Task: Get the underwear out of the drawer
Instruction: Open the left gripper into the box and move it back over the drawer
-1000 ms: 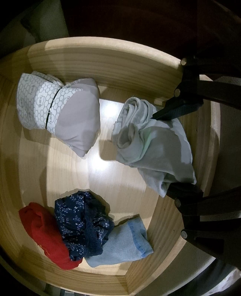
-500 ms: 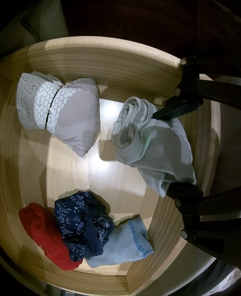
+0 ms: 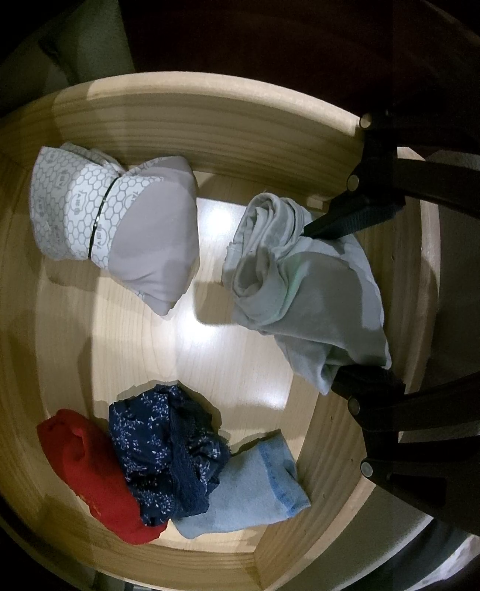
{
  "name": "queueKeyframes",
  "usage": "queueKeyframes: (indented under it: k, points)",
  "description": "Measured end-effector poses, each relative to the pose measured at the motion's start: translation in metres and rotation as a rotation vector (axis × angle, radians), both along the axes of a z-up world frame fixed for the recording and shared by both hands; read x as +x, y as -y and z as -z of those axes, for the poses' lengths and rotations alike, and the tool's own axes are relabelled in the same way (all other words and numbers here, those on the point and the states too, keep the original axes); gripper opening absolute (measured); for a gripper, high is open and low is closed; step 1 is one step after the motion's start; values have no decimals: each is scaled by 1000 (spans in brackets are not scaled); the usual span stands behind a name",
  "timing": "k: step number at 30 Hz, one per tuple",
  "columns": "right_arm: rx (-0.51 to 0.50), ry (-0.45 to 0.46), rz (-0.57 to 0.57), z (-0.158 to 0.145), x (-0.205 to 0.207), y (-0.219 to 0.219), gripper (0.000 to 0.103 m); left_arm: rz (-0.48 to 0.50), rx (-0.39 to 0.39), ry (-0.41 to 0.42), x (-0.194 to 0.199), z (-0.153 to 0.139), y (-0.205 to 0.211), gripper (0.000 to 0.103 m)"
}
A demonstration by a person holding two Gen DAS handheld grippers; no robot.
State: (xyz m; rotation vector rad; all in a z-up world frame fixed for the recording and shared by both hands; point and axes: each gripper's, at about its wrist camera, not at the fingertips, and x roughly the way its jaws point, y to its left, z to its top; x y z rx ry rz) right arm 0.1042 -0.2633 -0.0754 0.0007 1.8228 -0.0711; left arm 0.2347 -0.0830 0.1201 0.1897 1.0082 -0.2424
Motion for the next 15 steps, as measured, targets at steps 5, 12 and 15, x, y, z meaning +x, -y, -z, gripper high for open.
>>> queueKeyframes:
  k: [5, 12, 15]
  points:
    - [-2, -1, 3, 2, 0, 0, 59, 9, 24, 9, -22, -1, -12, 57]
    - [-7, -6, 5, 4, 2, 1, 59, -14, 27, -21, -52, 13, -38, 57]
    - [-9, -7, 6, 5, 3, 2, 59, -24, 50, -39, -66, 31, -47, 57]
